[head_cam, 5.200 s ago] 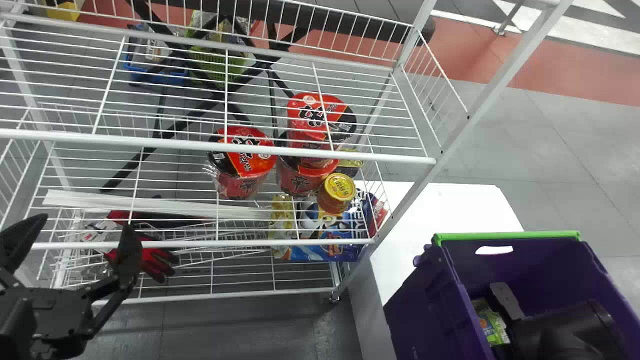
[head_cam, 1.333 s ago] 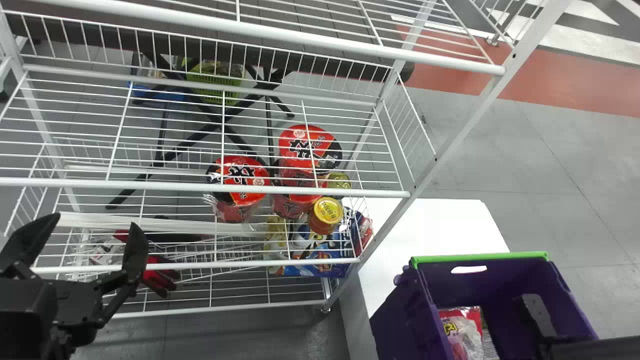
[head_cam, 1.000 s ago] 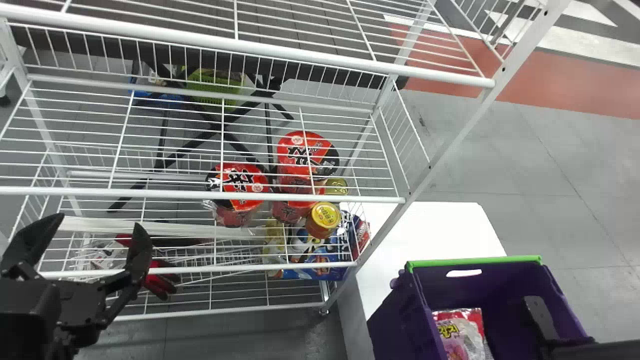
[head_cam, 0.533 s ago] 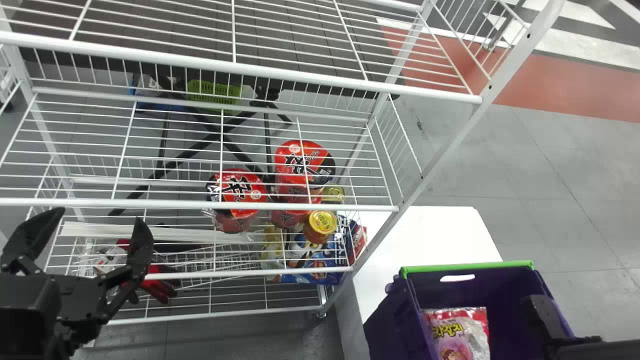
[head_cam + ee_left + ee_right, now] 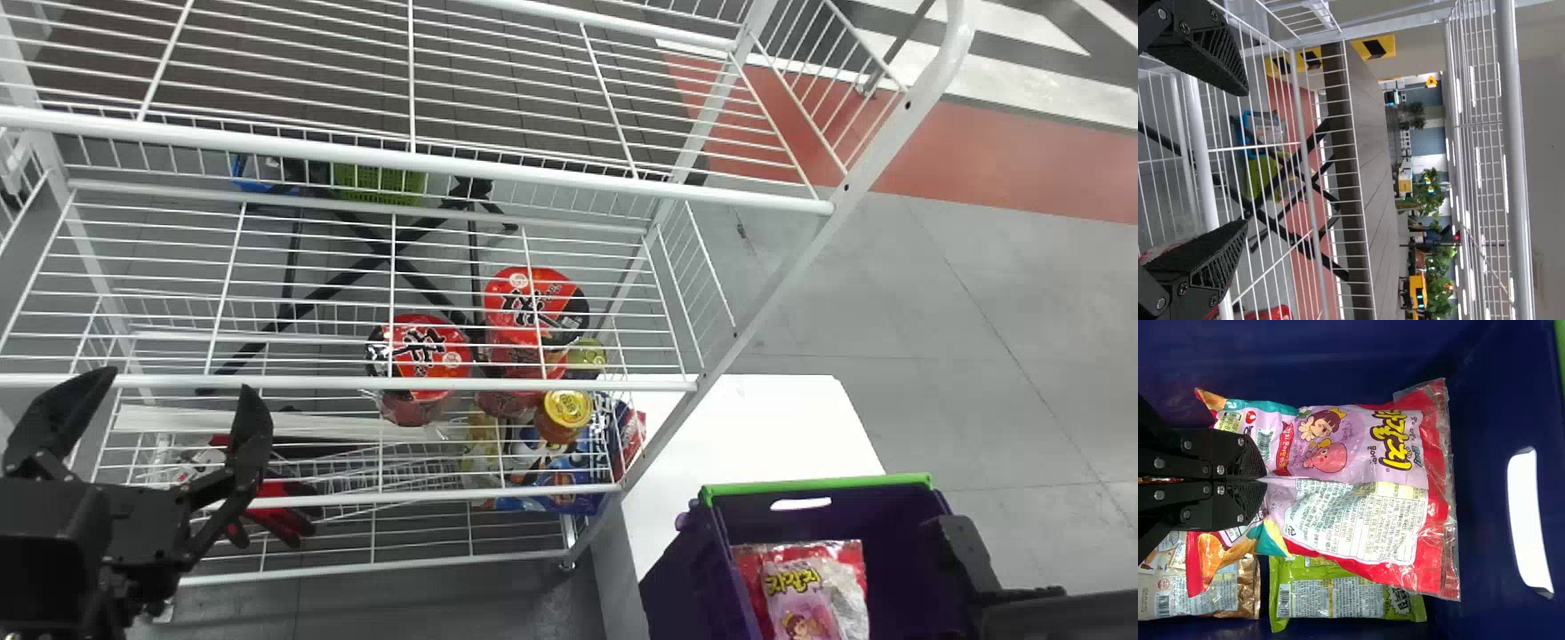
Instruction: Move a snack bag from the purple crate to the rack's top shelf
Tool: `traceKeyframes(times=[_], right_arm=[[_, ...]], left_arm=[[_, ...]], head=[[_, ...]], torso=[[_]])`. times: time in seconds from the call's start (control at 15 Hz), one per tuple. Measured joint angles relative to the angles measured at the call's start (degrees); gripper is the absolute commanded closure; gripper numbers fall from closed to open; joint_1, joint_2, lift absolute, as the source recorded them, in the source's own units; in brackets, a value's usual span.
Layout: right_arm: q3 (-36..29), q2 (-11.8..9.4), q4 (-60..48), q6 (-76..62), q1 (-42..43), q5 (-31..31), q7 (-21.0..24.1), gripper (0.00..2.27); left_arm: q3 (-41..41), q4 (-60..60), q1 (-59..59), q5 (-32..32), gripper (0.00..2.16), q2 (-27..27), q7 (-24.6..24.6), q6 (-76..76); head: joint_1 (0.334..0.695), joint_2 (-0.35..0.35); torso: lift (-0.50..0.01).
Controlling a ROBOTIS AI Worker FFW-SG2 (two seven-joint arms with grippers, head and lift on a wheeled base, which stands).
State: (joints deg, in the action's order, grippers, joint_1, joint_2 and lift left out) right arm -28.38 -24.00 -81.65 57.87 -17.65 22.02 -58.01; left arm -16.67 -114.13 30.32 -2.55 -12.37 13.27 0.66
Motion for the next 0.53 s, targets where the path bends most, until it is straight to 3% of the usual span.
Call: traceKeyframes(times=[0.53], right_arm=[[-1.9,0.25,-1.82,0.1,-0.72,0.3,-1.49,1.57]], left_arm=[[-0.03,0.22,0.18,-0.07,0.13,0.06,0.18,0.0]], head=[[0.695,-0.35]], torso=[[-0.237]])
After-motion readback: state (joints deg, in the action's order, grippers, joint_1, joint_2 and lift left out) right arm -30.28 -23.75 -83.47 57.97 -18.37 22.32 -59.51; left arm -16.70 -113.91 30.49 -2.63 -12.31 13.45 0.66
